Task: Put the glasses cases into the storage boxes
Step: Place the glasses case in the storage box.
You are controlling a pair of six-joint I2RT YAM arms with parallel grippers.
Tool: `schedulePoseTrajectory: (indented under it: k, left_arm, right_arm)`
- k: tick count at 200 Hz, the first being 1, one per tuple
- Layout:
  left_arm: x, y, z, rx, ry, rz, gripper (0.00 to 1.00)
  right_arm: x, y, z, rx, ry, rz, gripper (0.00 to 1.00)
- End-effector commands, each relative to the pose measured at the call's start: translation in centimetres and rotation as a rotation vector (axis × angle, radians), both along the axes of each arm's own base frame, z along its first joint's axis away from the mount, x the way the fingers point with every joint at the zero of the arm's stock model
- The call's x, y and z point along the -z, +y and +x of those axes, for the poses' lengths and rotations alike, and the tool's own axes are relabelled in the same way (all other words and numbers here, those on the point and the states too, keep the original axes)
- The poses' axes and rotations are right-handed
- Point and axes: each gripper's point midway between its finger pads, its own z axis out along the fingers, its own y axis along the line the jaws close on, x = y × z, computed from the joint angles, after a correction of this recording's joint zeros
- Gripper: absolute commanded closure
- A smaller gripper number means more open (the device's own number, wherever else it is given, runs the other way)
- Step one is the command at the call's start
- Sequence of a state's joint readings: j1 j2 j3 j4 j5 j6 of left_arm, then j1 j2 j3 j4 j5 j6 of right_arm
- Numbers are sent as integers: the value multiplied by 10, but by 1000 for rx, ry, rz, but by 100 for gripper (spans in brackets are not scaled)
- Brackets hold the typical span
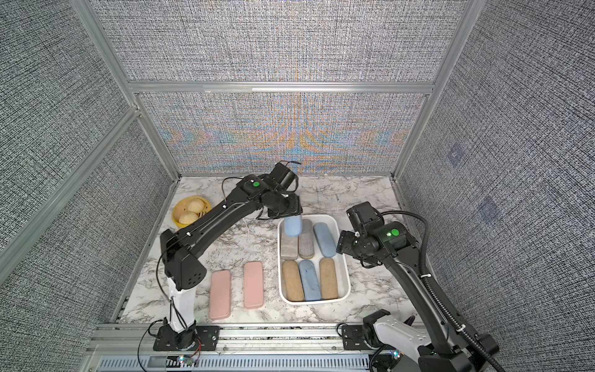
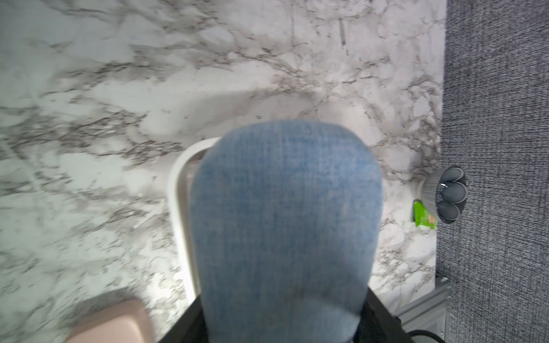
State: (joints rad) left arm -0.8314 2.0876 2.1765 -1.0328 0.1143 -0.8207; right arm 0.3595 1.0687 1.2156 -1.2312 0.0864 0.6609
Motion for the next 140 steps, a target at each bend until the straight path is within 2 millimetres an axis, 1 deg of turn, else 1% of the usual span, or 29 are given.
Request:
schedulePoseTrajectory:
  k: [1,8,10,21,34,56,69,105,140]
  left_arm:
    - [7,-34,-9,36,64,-54,45]
    - [8,-44,-11,51,70,-65,45]
    - [12,-47,-11,53,77,-61,45]
    - [17,-61,-16,70,96,-75,45]
    - [28,-72,-21,77,135,-82,45]
    - [52,-81,-30,57,221,-79,45]
    - [62,-85,-33,51,250,-82,45]
    - [80,-91,-28,36,257,-82,44]
    - [95,-99,-27,45,283,-77,44]
  right_arm:
    - [0,-12,-9,31,14,-7,21]
    - [-1,-15,-11,43,9,-4,21]
    - [-1,-16,-12,47,7,-4,21]
    - [0,-20,-15,65,3,0,21]
    - [2,-25,-21,86,10,-2,21]
    - [7,-30,-27,108,16,1,21]
    - [9,-30,-27,114,19,9,21]
    - [9,-28,-27,113,11,26,21]
    - [10,-29,-33,104,13,26,21]
